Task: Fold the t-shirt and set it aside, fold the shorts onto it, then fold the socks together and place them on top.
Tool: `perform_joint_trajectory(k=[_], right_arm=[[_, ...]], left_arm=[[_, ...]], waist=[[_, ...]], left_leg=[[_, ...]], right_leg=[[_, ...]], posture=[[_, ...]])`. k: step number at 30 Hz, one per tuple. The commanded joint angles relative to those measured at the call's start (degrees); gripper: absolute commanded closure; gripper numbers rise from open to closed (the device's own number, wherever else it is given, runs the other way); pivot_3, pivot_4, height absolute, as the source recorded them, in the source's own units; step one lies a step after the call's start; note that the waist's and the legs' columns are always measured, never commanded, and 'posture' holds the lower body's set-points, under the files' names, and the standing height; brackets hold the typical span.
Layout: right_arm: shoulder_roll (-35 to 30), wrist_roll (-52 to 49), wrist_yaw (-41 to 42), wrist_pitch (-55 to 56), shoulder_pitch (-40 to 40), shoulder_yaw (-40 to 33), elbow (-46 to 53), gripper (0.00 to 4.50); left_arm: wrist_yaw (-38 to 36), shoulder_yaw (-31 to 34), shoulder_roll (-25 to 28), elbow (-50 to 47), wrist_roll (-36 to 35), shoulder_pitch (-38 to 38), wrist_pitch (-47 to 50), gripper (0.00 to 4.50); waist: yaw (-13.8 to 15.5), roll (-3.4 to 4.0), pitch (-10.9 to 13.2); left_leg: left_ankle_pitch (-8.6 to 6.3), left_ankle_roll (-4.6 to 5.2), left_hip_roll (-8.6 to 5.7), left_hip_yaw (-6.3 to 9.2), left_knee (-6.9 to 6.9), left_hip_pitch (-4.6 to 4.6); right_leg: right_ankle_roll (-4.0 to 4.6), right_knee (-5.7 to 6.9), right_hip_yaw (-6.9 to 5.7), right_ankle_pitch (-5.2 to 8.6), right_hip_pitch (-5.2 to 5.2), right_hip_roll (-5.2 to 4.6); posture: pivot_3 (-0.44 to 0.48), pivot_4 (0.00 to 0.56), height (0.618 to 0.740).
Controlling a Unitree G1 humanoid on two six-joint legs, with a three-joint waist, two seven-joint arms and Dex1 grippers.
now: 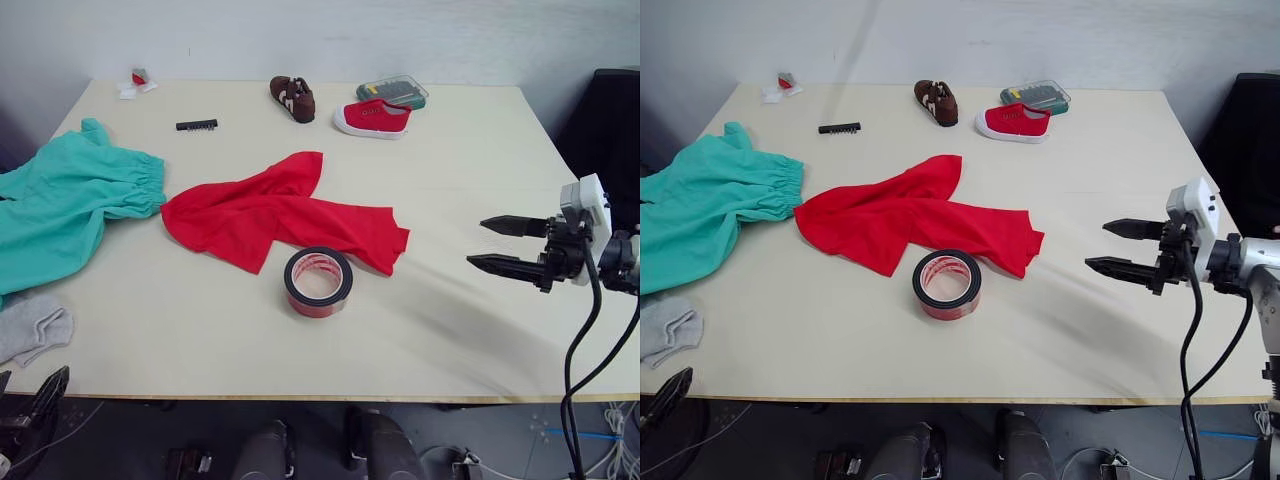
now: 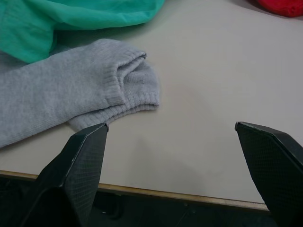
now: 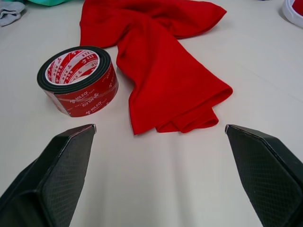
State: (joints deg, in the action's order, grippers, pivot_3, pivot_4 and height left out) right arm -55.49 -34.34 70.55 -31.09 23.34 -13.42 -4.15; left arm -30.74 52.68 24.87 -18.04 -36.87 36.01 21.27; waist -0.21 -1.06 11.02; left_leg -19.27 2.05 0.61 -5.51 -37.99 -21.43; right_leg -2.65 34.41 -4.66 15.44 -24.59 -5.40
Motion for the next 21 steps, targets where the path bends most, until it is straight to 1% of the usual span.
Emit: perform_joint_trajectory(k=[1,10,14,17,21], right_arm=[[0.11,-0.41,-0.11,0.96,0.63,-1.5,1.58,0.03],[0.06,0.18,-0.58,1.44,0.46,-1.21,2.28,0.03],[0.21,0.35,-0.97,1.68,0.43,-0.97,2.62,0.03],[0.23,0.55,-1.04,1.94,0.77,-0.57,3.04,0.03],[0.5,0.01,-1.01,1.21,2.32,0.74,6.68,0.03]], left_arm=[[0.43,0.6,0.59,-2.05,-0.46,0.24,-0.3,0.0],[1.49,0.33,0.45,-3.73,-1.25,-0.27,1.07,0.0],[1.58,0.01,0.42,-4.5,-1.0,0.07,1.41,0.0],[1.92,-0.7,0.54,-5.23,-1.16,-0.54,1.96,0.0],[2.28,-3.14,1.14,-8.37,-1.71,-1.66,3.47,0.0]], waist=[[0.0,0.0,0.0],[-0.01,0.02,-0.01],[-0.01,0.02,-0.01],[-0.01,0.02,-0.01],[-0.05,0.03,-0.01]], left_leg=[[0.0,0.0,0.0,0.0,0.0,0.0],[0.0,-0.01,0.0,0.0,0.0,0.01],[0.01,-0.01,0.0,0.0,0.0,0.01],[0.01,-0.01,0.0,0.0,0.0,0.01],[0.02,-0.02,0.0,0.0,-0.01,0.01]], right_leg=[[0.0,0.0,0.0,0.0,0.0,0.0],[-0.06,0.02,0.0,-0.04,0.0,0.0],[-0.24,0.02,0.0,-0.14,0.0,0.0],[-0.33,0.02,0.0,-0.19,0.0,0.0],[-0.34,0.04,0.0,-0.19,0.0,0.0]], posture=[[0.0,0.15,0.74],[0.0,0.15,0.74],[0.0,0.15,0.74],[0.0,0.15,0.74],[0.0,0.15,0.74]])
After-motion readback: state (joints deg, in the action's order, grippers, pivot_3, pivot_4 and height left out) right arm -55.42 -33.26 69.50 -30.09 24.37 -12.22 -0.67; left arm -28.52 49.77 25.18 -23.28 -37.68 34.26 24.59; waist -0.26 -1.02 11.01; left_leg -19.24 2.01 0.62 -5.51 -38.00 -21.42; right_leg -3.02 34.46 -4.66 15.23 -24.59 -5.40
